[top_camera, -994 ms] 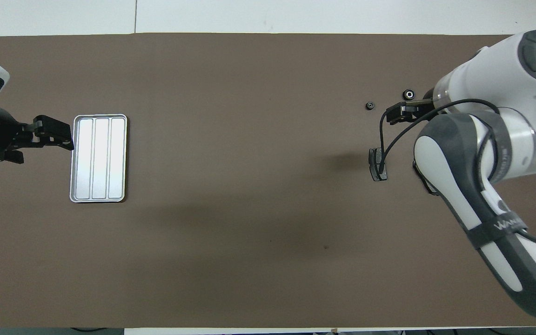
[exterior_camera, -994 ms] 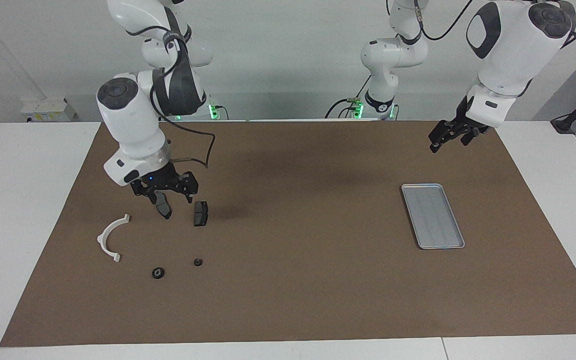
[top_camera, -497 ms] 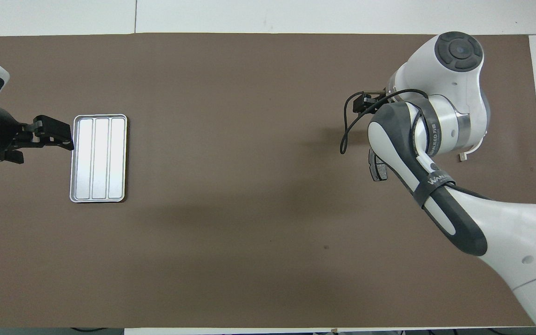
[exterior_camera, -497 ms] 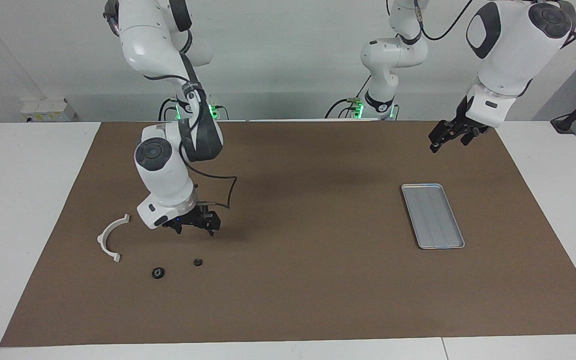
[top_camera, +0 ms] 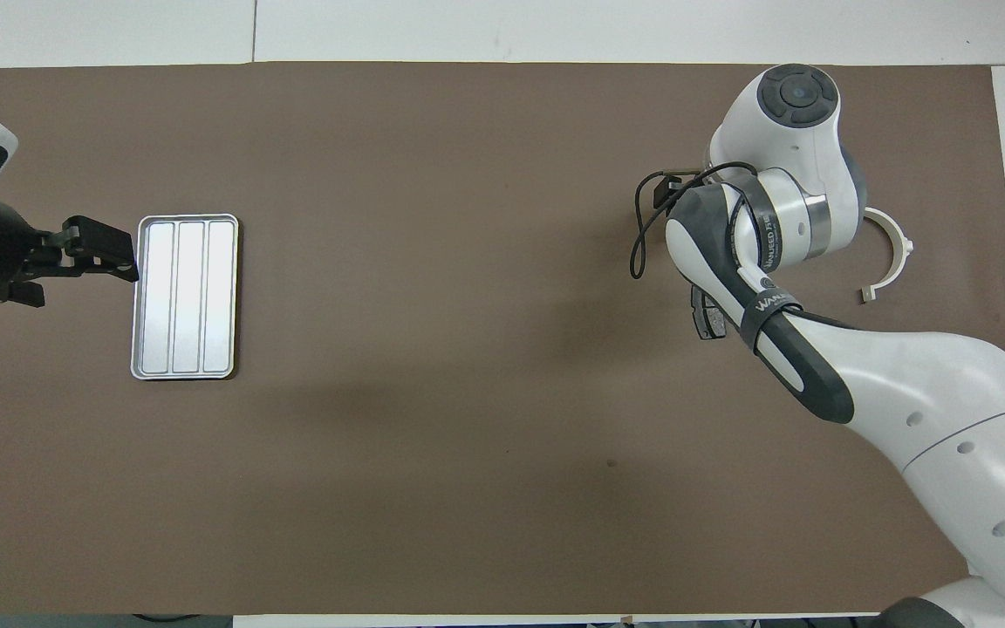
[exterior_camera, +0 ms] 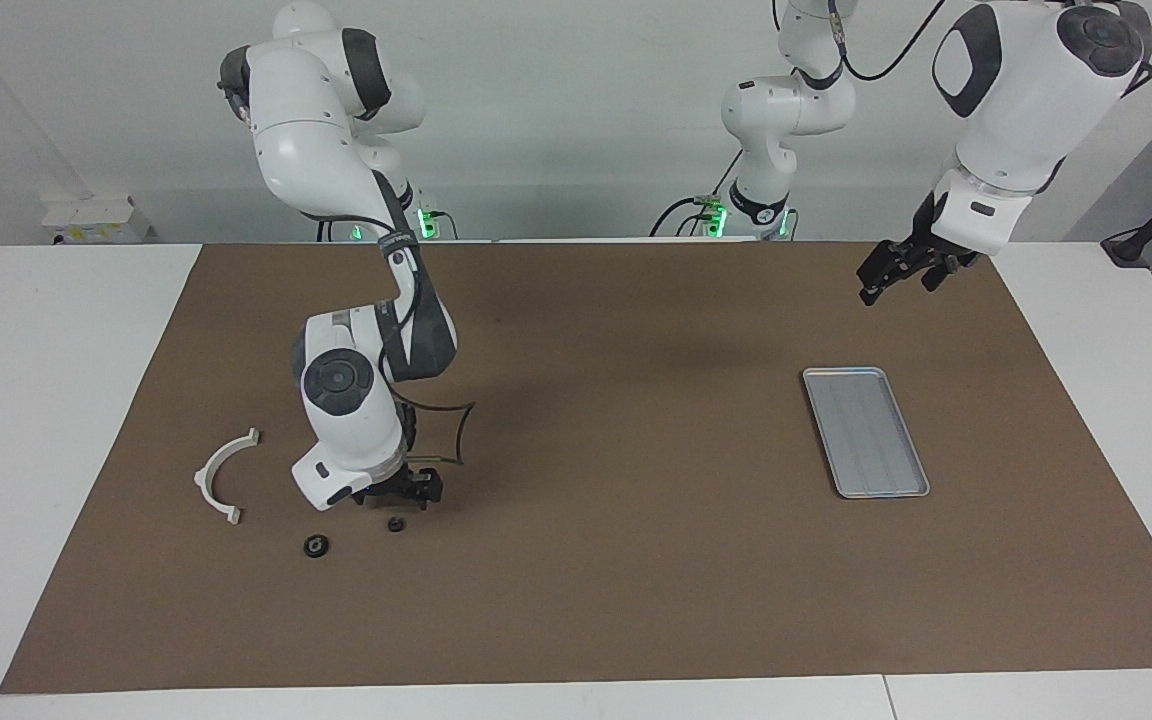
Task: Pick bearing gear from pile to tray
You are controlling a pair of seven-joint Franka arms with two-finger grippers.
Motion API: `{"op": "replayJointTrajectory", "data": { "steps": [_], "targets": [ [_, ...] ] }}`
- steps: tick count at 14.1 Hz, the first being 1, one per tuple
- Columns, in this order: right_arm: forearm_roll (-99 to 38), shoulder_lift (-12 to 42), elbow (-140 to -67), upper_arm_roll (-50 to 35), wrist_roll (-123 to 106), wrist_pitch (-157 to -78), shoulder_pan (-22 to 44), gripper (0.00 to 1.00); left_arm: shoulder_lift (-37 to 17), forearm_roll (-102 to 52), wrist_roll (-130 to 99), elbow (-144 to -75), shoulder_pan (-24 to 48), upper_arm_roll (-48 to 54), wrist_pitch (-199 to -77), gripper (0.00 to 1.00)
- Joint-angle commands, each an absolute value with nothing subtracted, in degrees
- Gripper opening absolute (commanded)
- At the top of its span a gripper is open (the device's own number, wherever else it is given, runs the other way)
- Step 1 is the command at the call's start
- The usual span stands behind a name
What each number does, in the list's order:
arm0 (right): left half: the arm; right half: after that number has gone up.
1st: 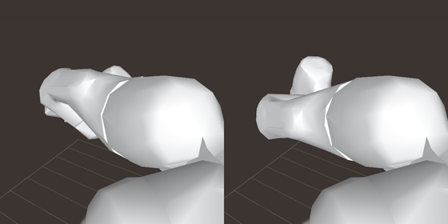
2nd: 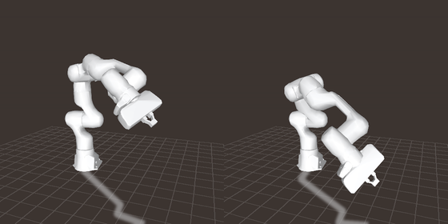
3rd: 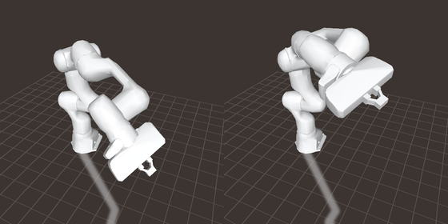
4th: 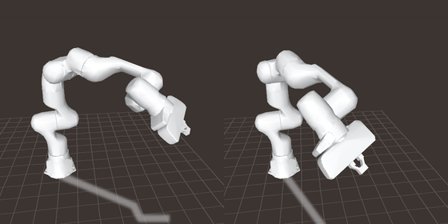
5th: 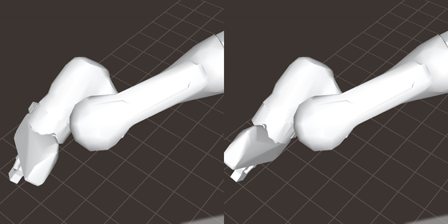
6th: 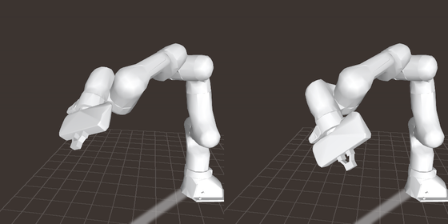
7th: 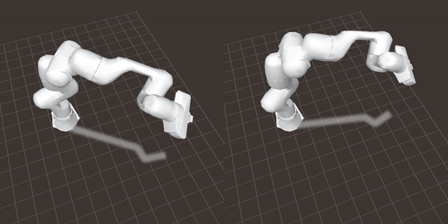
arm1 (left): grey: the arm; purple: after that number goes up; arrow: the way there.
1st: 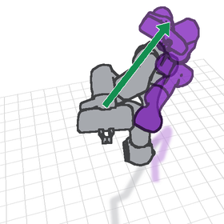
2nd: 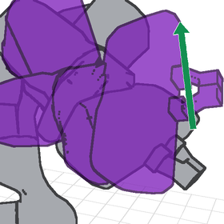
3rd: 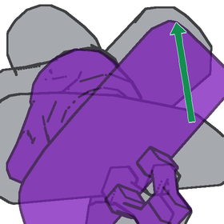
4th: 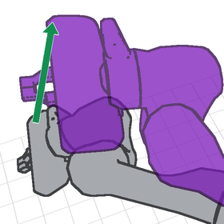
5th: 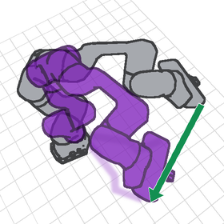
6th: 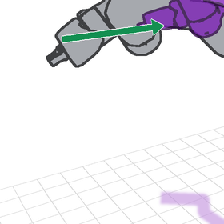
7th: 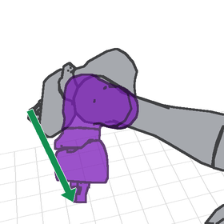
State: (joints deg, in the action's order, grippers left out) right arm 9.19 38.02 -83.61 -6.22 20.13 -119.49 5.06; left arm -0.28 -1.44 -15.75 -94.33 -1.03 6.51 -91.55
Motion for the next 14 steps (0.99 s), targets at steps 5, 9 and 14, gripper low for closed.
{"op": "replayJointTrajectory", "data": {
  "steps": [5,9,14],
  "targets": [
    [12.0,41.8,-79.2,-6.4,21.3,-120.8,5.0,1.0,0.4,-2.2,-15.5,-94.4,-1.1,6.5,-90.6,1.0],
    [11.5,41.8,-79.2,-6.5,21.7,-121.4,4.7,0.89,0.4,-2.2,-15.5,-94.4,-1.1,6.5,-90.6,1.0],
    [10.8,41.8,-79.3,-6.5,22.4,-123.4,4.7,0.64,0.4,-2.2,-15.5,-94.4,-1.1,6.5,-90.7,1.0]
  ]
}}
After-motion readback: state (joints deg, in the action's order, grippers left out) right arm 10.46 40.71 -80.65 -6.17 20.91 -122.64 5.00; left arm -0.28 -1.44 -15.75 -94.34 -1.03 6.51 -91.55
